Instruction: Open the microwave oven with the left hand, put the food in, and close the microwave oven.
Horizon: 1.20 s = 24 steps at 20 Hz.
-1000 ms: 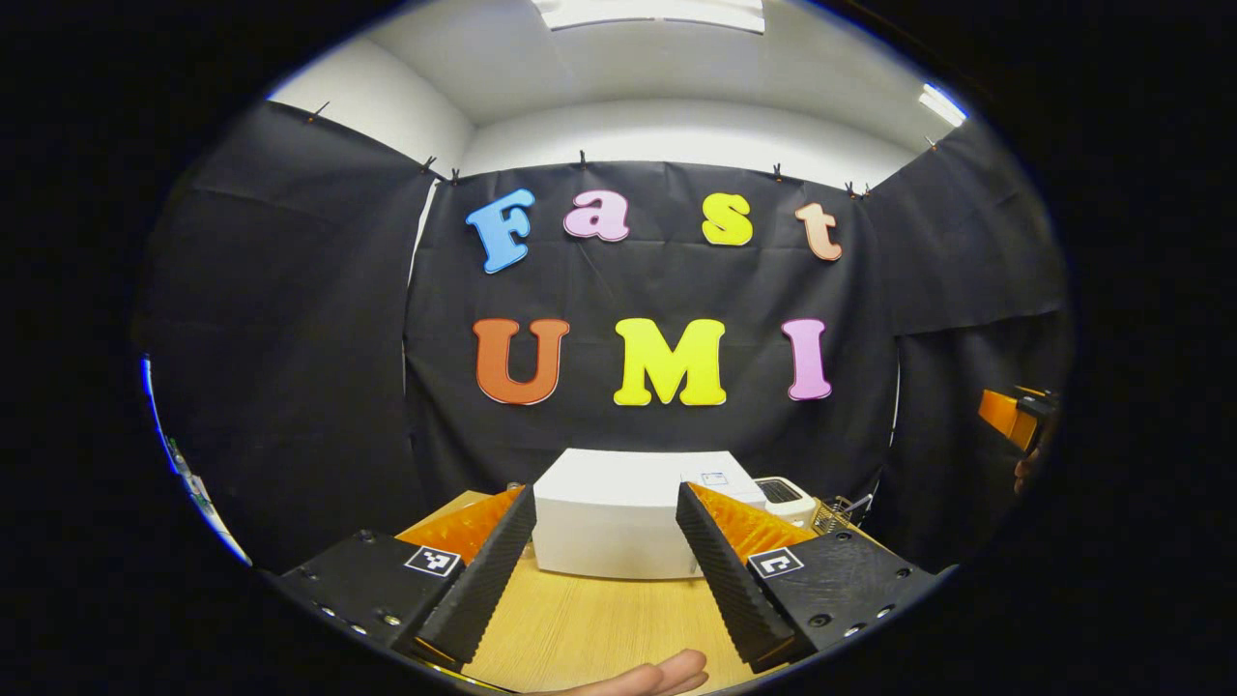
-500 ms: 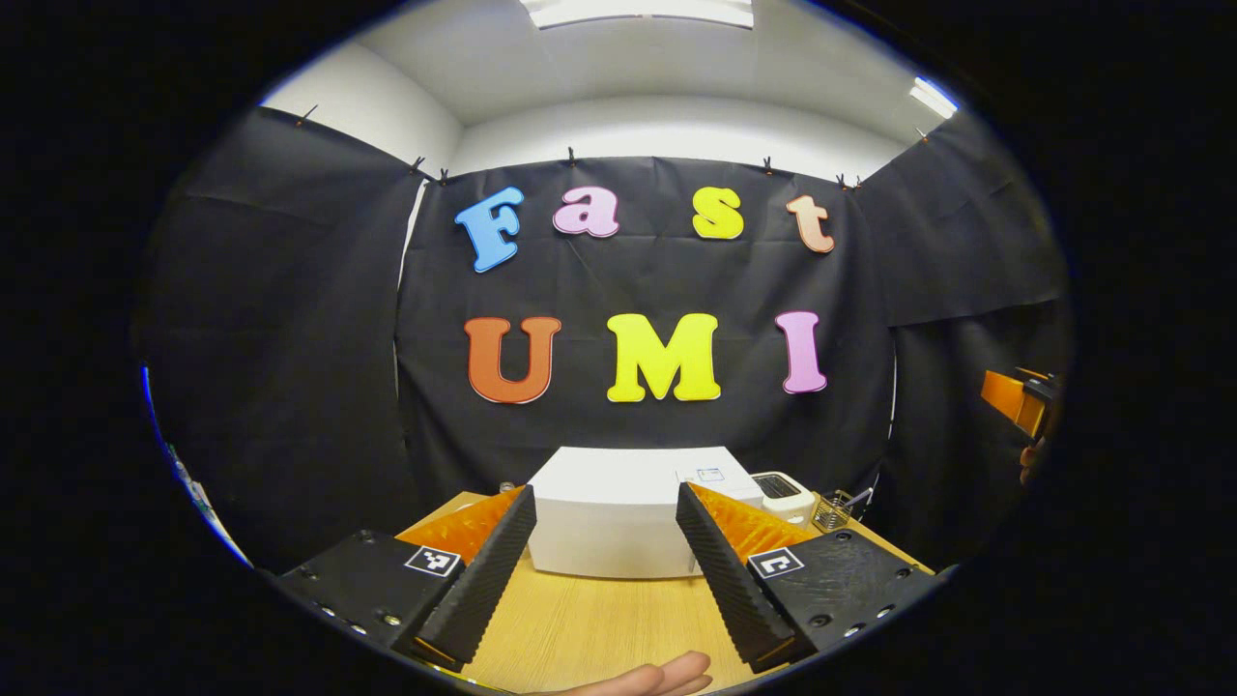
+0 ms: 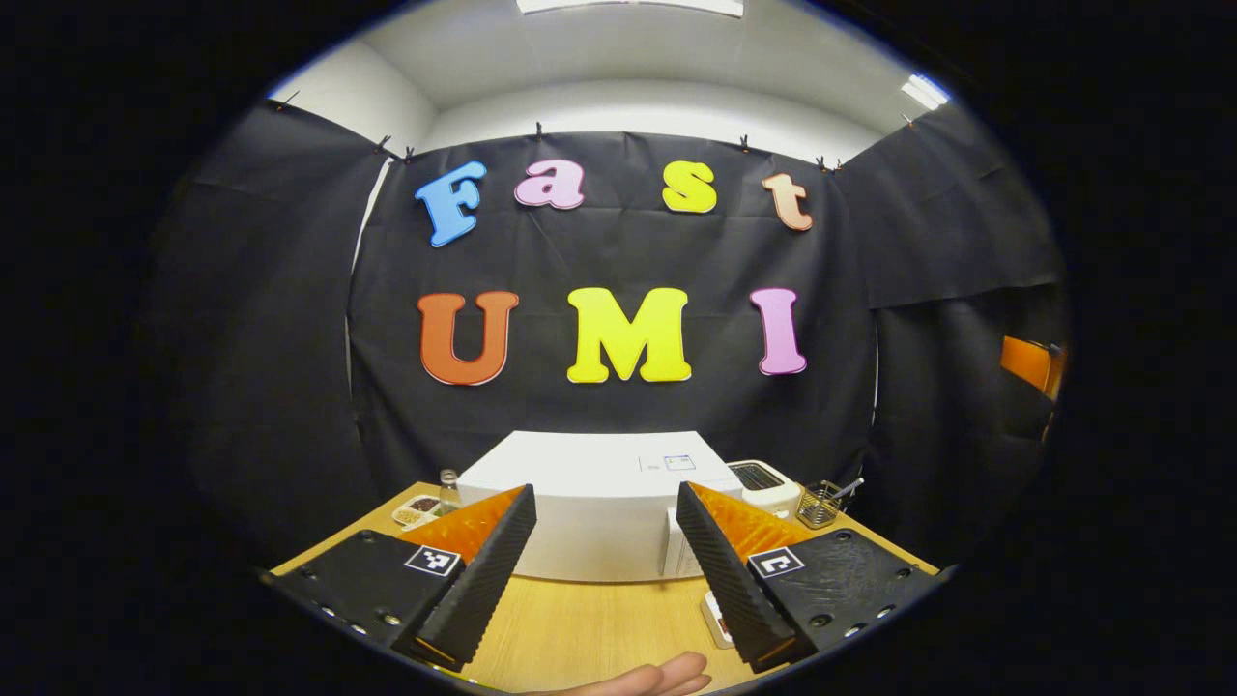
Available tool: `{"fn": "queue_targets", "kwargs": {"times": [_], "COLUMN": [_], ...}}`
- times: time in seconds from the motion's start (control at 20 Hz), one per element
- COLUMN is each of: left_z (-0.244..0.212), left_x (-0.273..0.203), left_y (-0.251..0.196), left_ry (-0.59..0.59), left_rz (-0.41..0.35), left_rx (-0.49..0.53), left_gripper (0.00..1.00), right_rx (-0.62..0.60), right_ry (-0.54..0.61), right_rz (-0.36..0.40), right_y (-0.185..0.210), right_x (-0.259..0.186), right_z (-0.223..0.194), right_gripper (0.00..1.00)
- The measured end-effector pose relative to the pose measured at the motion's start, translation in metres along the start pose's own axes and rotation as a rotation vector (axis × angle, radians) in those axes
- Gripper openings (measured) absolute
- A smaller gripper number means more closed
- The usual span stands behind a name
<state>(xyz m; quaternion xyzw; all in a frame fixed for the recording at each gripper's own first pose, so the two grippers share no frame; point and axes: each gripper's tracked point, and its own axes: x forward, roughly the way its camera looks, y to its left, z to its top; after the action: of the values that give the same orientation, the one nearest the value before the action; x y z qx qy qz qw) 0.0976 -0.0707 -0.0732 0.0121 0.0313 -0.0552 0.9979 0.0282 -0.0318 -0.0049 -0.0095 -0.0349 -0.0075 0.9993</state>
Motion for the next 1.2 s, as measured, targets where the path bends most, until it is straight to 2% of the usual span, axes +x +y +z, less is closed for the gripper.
{"fn": "queue_targets", "kwargs": {"times": [0.15, 0.2, 0.25, 0.3, 0.4, 0.45, 0.5, 0.65, 0.85, 1.05, 1.1, 1.15, 1.2], "left_z": [-0.033, -0.044, -0.055, -0.065, -0.086, -0.096, -0.106, -0.132, -0.161, -0.182, -0.188, -0.191, -0.193], "left_x": [0.037, 0.047, 0.057, 0.066, 0.081, 0.087, 0.094, 0.113, 0.139, 0.169, 0.174, 0.179, 0.184], "left_y": [-0.012, -0.02, -0.03, -0.036, -0.049, -0.054, -0.06, -0.077, -0.092, -0.088, -0.088, -0.085, -0.082], "left_ry": [0.018, 0.026, 0.032, 0.038, 0.058, 0.069, 0.08, 0.101, 0.132, 0.14, 0.15, 0.149, 0.144], "left_rz": [-0.002, -0.019, -0.041, -0.055, -0.079, -0.084, -0.091, -0.111, -0.118, -0.077, -0.071, -0.061, -0.055], "left_rx": [0.061, 0.064, 0.063, 0.061, 0.063, 0.066, 0.071, 0.066, 0.014, -0.003, -0.015, -0.017, -0.014], "left_gripper": [0.93, 0.93, 0.93, 0.94, 0.96, 0.96, 0.96, 0.96, 0.96, 0.96, 0.89, 0.96, 0.96], "right_rx": [-0.015, -0.019, -0.025, -0.031, -0.037, -0.033, -0.028, -0.029, -0.035, -0.046, -0.055, -0.063, -0.069], "right_ry": [-0.01, -0.011, -0.009, -0.007, 0.013, 0.027, 0.036, 0.047, 0.068, 0.085, 0.088, 0.088, 0.088], "right_rz": [0.002, 0.003, 0.0, -0.004, 0.005, 0.012, 0.015, 0.011, 0.007, 0.001, -0.003, -0.007, -0.009], "right_y": [-0.002, -0.002, -0.004, -0.007, -0.006, -0.006, -0.008, -0.015, -0.024, -0.036, -0.04, -0.043, -0.046], "right_x": [0.008, 0.011, 0.014, 0.017, 0.02, 0.023, 0.025, 0.032, 0.041, 0.051, 0.054, 0.056, 0.058], "right_z": [-0.006, -0.009, -0.014, -0.018, -0.029, -0.034, -0.037, -0.045, -0.057, -0.068, -0.07, -0.072, -0.072], "right_gripper": [1.0, 0.93, 0.93, 1.0, 1.0, 0.94, 1.0, 1.0, 1.0, 1.0, 1.0, 1.0, 1.0]}}
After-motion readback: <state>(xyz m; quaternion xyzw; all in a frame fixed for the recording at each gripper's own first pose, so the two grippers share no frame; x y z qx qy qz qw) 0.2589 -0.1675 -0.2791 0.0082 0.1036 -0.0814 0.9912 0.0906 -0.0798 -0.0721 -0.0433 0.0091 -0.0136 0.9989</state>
